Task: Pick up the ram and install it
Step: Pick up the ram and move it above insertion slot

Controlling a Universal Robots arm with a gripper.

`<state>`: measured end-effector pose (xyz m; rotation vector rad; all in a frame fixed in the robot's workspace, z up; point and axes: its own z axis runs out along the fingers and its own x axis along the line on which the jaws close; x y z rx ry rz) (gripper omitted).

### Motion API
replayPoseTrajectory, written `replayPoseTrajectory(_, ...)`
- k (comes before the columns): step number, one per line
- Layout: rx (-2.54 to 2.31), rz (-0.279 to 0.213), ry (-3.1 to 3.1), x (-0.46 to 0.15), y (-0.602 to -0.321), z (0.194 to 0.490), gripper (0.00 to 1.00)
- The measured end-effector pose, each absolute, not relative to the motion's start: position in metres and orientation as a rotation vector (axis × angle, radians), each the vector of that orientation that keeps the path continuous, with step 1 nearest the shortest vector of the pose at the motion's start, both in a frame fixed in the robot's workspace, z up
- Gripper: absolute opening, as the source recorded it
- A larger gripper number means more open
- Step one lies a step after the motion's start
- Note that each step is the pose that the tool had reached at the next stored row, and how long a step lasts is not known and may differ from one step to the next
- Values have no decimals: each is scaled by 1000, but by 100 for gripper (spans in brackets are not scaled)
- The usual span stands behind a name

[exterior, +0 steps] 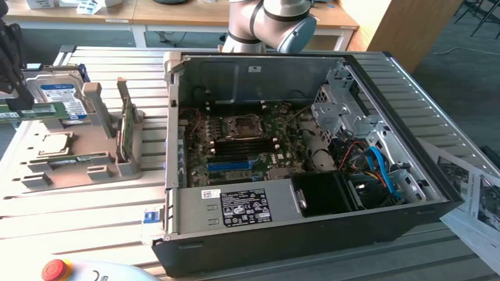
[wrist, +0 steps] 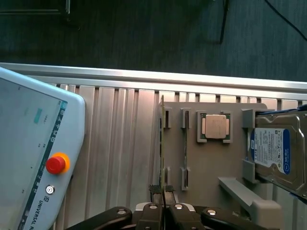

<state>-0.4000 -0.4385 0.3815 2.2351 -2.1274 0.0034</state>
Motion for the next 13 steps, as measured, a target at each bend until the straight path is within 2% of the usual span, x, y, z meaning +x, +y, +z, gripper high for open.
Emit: replayPoseTrajectory(13,2226,22,-2119,-400,-438,412,12)
